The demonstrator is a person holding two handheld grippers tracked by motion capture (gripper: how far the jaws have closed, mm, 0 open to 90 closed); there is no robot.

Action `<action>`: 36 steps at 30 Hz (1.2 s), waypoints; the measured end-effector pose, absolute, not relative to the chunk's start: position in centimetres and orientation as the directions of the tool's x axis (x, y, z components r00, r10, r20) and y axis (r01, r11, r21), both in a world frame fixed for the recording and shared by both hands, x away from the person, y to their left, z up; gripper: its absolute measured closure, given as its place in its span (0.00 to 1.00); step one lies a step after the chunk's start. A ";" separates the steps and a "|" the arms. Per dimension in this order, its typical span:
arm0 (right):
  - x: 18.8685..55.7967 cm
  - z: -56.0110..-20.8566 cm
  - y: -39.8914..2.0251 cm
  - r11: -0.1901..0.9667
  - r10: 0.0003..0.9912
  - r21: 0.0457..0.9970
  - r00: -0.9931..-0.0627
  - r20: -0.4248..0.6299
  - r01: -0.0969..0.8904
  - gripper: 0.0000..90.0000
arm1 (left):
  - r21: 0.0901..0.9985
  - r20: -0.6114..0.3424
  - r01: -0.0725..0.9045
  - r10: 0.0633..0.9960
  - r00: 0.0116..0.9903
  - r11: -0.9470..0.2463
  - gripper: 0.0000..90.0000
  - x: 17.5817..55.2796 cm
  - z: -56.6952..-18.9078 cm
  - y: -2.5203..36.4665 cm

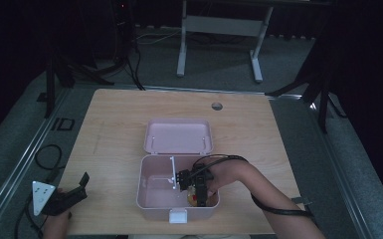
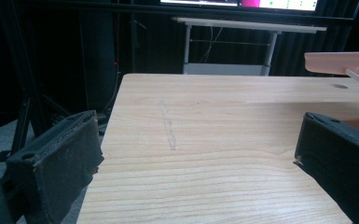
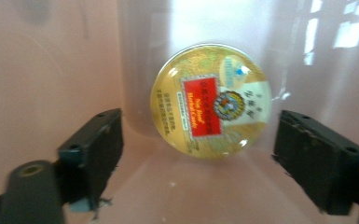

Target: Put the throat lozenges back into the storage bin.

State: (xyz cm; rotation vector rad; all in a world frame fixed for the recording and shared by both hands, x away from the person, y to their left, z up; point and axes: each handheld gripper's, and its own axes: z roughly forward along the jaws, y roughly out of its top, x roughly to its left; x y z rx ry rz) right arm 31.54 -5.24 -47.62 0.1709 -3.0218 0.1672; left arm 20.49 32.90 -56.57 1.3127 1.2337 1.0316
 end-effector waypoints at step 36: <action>33.6 -43.0 -23.7 0.893 0.259 0.392 -0.965 -0.043 0.223 0.13 | 0.992 -0.054 0.122 0.993 0.104 0.041 0.01 20.5 -56.6 32.8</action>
